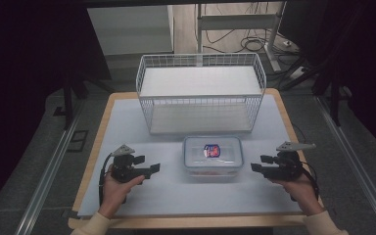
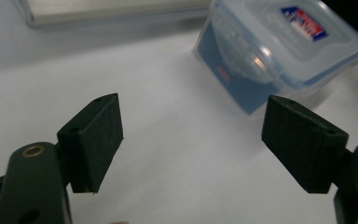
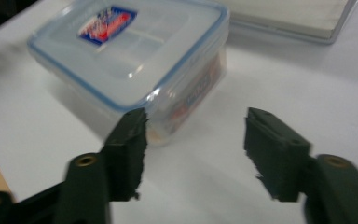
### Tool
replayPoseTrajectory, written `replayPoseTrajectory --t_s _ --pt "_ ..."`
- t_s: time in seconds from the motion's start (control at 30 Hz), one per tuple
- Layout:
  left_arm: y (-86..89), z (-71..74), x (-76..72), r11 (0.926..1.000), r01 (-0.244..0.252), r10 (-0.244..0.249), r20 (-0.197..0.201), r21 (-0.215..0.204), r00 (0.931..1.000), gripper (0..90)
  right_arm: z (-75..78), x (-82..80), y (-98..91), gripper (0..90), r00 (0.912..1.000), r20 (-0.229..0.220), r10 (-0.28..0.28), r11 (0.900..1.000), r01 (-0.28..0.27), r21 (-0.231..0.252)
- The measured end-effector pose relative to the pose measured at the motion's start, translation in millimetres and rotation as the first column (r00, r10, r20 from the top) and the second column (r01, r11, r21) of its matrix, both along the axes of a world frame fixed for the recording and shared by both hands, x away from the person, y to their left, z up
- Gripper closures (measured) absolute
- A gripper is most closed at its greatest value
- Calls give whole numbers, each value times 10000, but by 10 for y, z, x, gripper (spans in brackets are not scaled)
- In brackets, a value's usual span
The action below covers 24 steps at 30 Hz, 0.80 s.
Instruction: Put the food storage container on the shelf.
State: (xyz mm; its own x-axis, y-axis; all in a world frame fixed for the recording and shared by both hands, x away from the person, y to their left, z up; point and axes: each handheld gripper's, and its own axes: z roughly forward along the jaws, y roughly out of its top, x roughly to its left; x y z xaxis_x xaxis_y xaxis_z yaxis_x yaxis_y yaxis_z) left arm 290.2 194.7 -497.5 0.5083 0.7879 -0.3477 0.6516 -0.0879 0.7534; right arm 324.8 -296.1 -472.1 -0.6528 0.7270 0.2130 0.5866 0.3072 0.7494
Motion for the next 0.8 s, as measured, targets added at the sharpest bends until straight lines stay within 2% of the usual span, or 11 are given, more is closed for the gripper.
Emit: replayPoseTrajectory --t_s 0.1,0.13,0.27,0.3,0.37,0.57,0.63,0.67,0.7,0.8 --pt "-25 58 41 9999 40 -39 51 -145 10000 198 21 33 -13 326 10000 -44 -73 9992 74 383" --pt "-65 124 72 9991 31 -29 43 -421 10000 198 48 64 -18 289 9997 -76 -228 9968 233 761" --pt "-167 229 112 9985 212 -205 138 -507 9997 192 99 93 -21 251 9995 -209 -225 9936 247 1102" --pt "-221 262 145 9981 336 -328 169 -519 9993 189 114 106 -24 234 9992 -362 -178 9907 225 1341" --pt "-253 271 173 9978 375 -367 155 -540 9992 188 113 113 -20 225 9989 -444 -154 9903 214 1376" --pt "-410 223 347 9949 481 -503 -229 -889 9985 182 113 189 33 192 9979 -649 -9 9874 111 1579" --pt "-500 181 433 9909 718 -791 -615 -1134 9950 173 129 267 106 184 9969 -775 117 9830 28 1837" --pt "-500 181 433 9909 718 -791 -615 -1134 9950 169 129 267 106 184 9969 -775 117 9830 28 1837" --pt "-569 151 491 9883 862 -972 -834 -1260 9918 167 125 305 170 179 9962 -846 196 9832 -38 1823" --pt "-626 125 544 9858 981 -1117 -964 -1361 9891 165 121 365 245 172 9950 -964 270 9835 -92 1807"
